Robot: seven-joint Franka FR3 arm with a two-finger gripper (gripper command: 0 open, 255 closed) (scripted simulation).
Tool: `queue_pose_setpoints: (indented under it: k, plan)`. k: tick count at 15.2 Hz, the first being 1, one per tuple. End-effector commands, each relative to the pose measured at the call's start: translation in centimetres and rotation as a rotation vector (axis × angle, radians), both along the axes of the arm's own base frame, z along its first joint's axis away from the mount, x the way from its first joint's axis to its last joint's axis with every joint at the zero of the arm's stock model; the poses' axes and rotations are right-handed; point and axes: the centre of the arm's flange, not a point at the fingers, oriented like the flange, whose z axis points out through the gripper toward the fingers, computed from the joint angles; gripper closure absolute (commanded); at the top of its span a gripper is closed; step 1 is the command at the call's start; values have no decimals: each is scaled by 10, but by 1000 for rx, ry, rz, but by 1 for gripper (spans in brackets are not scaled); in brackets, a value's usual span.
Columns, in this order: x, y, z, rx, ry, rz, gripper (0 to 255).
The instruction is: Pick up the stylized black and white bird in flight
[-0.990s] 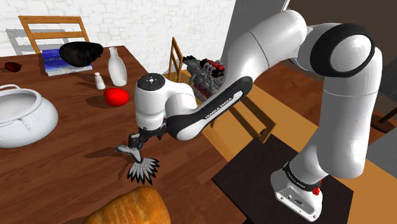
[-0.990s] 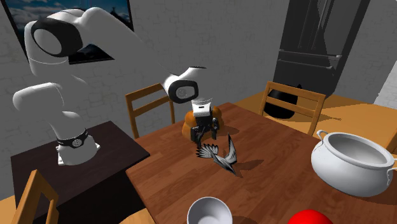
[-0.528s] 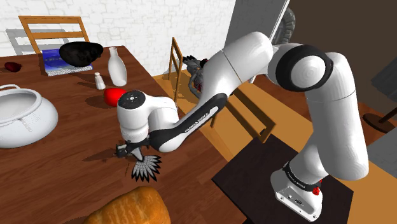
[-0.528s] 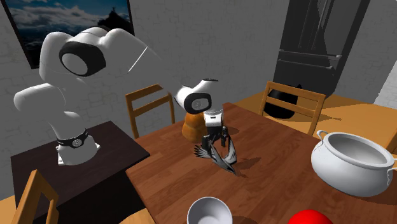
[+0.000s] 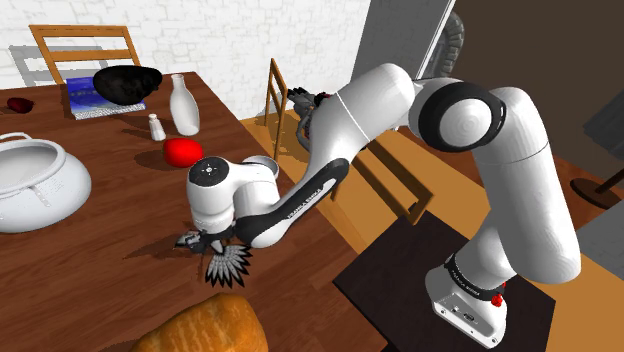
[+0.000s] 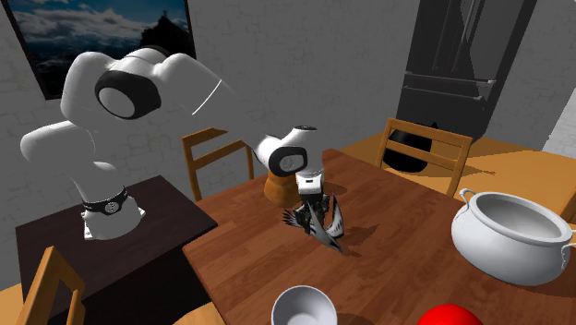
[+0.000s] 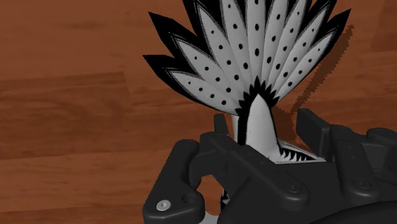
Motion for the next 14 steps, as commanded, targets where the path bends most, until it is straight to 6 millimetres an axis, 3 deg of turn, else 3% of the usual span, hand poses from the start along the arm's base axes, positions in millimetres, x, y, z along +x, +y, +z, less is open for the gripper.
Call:
queue_pose_setpoints:
  k: [1,9,14]
  plan:
    - [0,0,-1,0,0,0,255]
    - [0,0,0,0,0,0,255]
    - [0,0,26,0,0,0,255]
